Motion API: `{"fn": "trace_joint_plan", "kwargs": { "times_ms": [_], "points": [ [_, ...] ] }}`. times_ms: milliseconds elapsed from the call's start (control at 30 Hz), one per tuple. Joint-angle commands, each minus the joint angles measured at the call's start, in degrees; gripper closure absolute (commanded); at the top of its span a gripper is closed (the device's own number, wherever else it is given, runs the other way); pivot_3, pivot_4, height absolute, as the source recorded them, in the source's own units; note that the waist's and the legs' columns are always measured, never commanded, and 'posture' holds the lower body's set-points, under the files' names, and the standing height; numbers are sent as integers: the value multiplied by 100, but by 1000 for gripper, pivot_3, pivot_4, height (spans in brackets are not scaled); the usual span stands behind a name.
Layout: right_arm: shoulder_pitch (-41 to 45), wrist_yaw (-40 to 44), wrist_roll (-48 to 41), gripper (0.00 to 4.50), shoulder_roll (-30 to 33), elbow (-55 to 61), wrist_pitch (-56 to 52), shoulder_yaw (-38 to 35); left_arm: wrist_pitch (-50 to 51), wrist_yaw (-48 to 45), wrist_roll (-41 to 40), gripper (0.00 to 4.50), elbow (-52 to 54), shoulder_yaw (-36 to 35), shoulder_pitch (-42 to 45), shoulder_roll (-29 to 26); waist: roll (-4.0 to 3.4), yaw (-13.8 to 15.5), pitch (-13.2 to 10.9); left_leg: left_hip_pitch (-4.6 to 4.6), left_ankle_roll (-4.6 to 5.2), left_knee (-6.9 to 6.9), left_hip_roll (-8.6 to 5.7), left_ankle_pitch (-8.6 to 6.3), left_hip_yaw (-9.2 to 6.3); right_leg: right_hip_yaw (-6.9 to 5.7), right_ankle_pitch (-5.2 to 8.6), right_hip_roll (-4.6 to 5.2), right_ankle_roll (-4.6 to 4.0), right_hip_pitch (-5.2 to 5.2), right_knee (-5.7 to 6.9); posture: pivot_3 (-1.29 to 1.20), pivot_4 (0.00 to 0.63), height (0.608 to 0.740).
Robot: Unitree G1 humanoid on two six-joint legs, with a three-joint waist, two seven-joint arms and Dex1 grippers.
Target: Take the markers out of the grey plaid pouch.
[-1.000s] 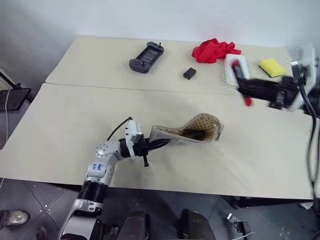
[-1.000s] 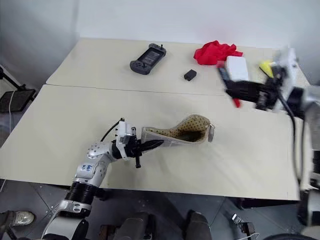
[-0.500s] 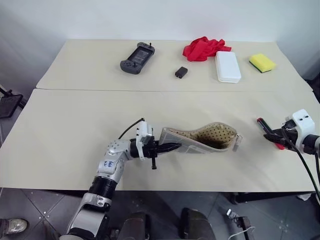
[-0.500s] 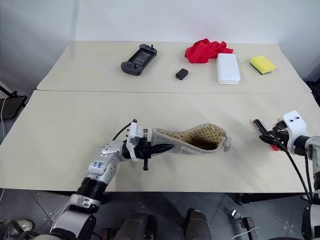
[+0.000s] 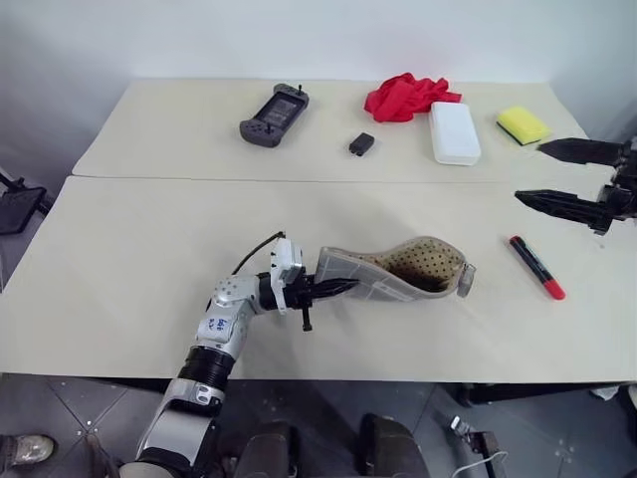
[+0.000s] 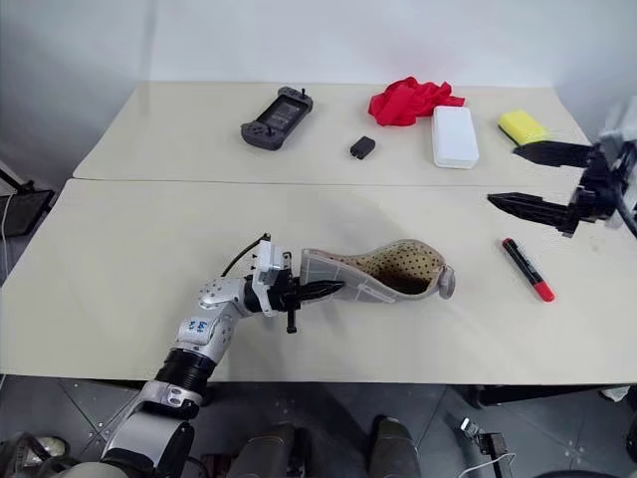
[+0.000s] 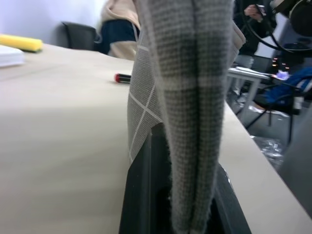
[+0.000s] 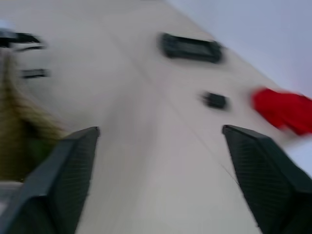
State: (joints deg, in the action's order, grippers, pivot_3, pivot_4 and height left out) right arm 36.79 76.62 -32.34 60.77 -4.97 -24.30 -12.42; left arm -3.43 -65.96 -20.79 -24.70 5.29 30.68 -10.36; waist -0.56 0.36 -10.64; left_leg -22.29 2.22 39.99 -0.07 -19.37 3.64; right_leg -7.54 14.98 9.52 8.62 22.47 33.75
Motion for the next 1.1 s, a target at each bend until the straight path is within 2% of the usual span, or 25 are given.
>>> {"fn": "trace_joint_plan", "kwargs": {
  "times_ms": [33, 133, 267, 300, 333, 400, 633, 900, 1000, 1100],
  "points": [
    [-45, 265, -63, 1658, -156, 950, 17, 513, -222, 54, 78, 4500, -50, -7, 6, 79, 0, 22, 0, 0, 1, 1, -3, 0, 0, 1, -1, 4, 1, 1, 0, 0, 150, 740],
    [-94, 361, 48, 2681, -200, 1189, 120, 738, -248, 55, 103, 4500, -48, 14, -24, 111, 1, 127, -1, -7, 2, 3, -7, -1, -2, -1, -1, 5, 2, 5, 1, 0, 150, 740],
    [-210, 608, 554, 4114, -149, 1491, 433, 1364, -283, 75, 128, 4500, -65, 16, -24, 123, 1, 122, -1, -11, 5, 4, -12, -2, -3, -1, -2, 5, 3, 6, -1, 0, 150, 740],
    [-150, 532, 580, 4398, -242, 1558, 354, 1469, -287, 80, 129, 4500, -69, 13, -21, 124, 1, 117, -1, -10, 5, 4, -13, -2, -3, -2, -2, 5, 4, 6, 0, 0, 150, 740],
    [-99, 501, 590, 4482, -338, 1641, 315, 1577, -295, 85, 139, 4500, -71, 19, -19, 127, 1, 112, -1, -10, 4, 4, -14, -2, -2, -3, -2, 4, 4, 6, 0, 0, 150, 740],
    [6, 438, 692, 4482, -471, 1742, 219, 1808, -299, 96, 143, 4500, -76, 20, -11, 133, 1, 104, -1, -10, 4, 5, -14, -2, 1, -3, -2, 4, 4, 7, 1, 0, 150, 740],
    [471, -208, 2128, 4482, -738, 1282, 170, 2752, -306, 100, 136, 4500, -111, 17, 41, 158, 1, 120, -1, -11, 4, 5, -15, -2, -2, -3, -2, 4, 4, 8, 1, 0, 150, 740],
    [650, -295, 2780, 4482, -931, 1191, 625, 3033, -287, 129, 129, 4500, -78, 0, 29, 145, 1, 103, -1, -10, 5, 5, -22, -3, 4, -2, -2, -3, 4, 7, 1, 0, 150, 740],
    [647, -100, 2773, 3959, -894, 1206, 514, 3046, -289, 134, 131, 4500, -83, -1, 34, 142, 1, 102, -1, -10, 5, 5, -23, -3, 5, -2, -2, -3, 4, 7, 1, 0, 150, 740],
    [630, 111, 2739, 2942, -878, 1353, 350, 3063, -287, 136, 126, 4500, -88, -6, 39, 136, 1, 100, -1, -10, 5, 5, -23, -3, 5, -3, -2, -3, 4, 7, 1, 0, 150, 740]
  ]
}}
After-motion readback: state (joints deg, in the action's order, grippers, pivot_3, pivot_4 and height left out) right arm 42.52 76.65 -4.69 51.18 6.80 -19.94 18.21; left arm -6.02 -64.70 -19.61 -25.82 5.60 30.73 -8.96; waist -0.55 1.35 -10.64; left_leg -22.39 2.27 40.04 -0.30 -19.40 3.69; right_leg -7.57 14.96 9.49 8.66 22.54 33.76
